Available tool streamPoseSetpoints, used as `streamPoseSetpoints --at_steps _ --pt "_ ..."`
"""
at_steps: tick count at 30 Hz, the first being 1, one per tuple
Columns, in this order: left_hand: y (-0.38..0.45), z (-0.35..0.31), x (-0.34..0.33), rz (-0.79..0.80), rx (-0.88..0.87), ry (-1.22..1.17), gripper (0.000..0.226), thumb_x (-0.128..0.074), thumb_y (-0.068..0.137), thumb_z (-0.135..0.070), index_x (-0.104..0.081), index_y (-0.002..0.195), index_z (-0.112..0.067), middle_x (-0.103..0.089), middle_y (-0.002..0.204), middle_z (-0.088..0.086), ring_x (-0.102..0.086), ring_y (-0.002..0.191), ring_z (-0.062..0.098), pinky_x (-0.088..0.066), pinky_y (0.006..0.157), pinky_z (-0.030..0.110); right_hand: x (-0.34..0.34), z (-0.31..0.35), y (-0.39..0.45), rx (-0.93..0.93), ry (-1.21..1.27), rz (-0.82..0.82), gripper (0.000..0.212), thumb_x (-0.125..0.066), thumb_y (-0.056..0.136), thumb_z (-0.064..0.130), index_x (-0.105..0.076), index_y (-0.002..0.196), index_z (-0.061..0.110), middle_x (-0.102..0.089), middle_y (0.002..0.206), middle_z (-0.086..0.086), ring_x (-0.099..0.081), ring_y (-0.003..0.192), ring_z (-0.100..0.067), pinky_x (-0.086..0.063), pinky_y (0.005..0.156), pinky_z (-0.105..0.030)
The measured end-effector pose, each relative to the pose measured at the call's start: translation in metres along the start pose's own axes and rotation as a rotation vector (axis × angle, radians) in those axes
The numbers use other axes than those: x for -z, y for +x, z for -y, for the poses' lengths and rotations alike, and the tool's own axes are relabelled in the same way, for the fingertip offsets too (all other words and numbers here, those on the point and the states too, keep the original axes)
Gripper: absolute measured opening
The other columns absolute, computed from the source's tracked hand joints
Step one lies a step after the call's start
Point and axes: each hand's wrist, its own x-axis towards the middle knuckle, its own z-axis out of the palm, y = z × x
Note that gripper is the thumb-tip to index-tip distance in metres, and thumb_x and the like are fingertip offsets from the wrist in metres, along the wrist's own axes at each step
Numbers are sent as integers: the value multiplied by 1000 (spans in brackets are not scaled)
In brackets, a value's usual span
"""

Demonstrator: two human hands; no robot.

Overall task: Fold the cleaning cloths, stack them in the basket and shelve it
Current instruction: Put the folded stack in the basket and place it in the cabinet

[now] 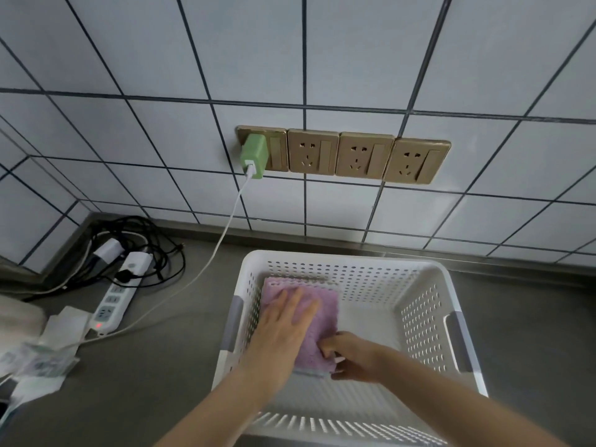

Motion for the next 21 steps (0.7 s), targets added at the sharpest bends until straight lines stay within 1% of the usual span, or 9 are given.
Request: streamPoseSetpoints --at_steps 2,4,7,10,12,16,18,20,21 --pt "6 4 -4 113 71 -12 96 -57 87 -8 14 148 -33 25 156 2 17 145 28 -8 119 49 -6 4 -9 -5 -67 -41 30 -60 62 23 -53 90 14 -48 79 -2 -45 66 -14 -43 65 -24" --pt "14 10 -10 158 102 -13 101 -57 88 -7 21 144 -39 30 154 3 20 144 30 -7 118 52 -13 8 -16 18 -205 -143 44 -59 78 28 -48 117 12 -53 101 -3 -53 86 -17 -49 80 -29" --pt "23 23 -16 192 104 -33 108 -55 85 1 25 139 -47 29 155 -1 17 145 27 -7 118 49 -19 16 -37 134 -470 -334 53 -52 89 26 -37 135 4 -52 123 -9 -53 109 -23 -45 93 -35" --pt "24 27 -14 167 75 -41 107 -56 82 2 17 143 -46 21 158 -3 7 147 26 -16 118 46 -12 16 -63 232 -497 -421 64 -54 89 29 -27 145 10 -47 138 -9 -49 121 -21 -41 98 -30" --pt "20 28 -6 122 67 -78 94 -56 81 0 -2 149 -37 4 160 -2 -6 146 22 -25 115 40 -2 14 -86 313 -480 -518 58 -54 90 28 -34 142 14 -52 134 -3 -51 119 -17 -42 101 -32" --pt "-8 18 19 -129 133 -379 65 -61 86 -11 -35 143 -29 -39 146 -4 -44 128 14 -38 105 28 22 -4 -132 494 -467 -765 37 -54 92 20 -51 129 18 -62 114 5 -57 106 -11 -46 96 -29" --pt "-26 12 30 -361 179 -460 53 -64 85 -7 -49 134 -20 -51 134 -3 -48 121 11 -32 102 21 34 -16 -146 573 -467 -937 33 -56 90 13 -57 122 17 -66 108 6 -61 102 -12 -48 95 -31" --pt "-41 13 34 -574 241 -445 47 -67 81 -1 -57 126 -12 -53 130 2 -47 124 16 -30 104 25 42 -29 -152 627 -473 -1100 33 -57 87 8 -60 119 15 -67 109 2 -61 103 -18 -47 94 -33" --pt "-46 16 31 -626 282 -443 48 -67 80 0 -56 125 -10 -52 132 4 -44 127 20 -30 107 29 45 -34 -153 632 -492 -1172 34 -57 86 5 -60 118 13 -66 110 -2 -59 104 -23 -44 93 -33"
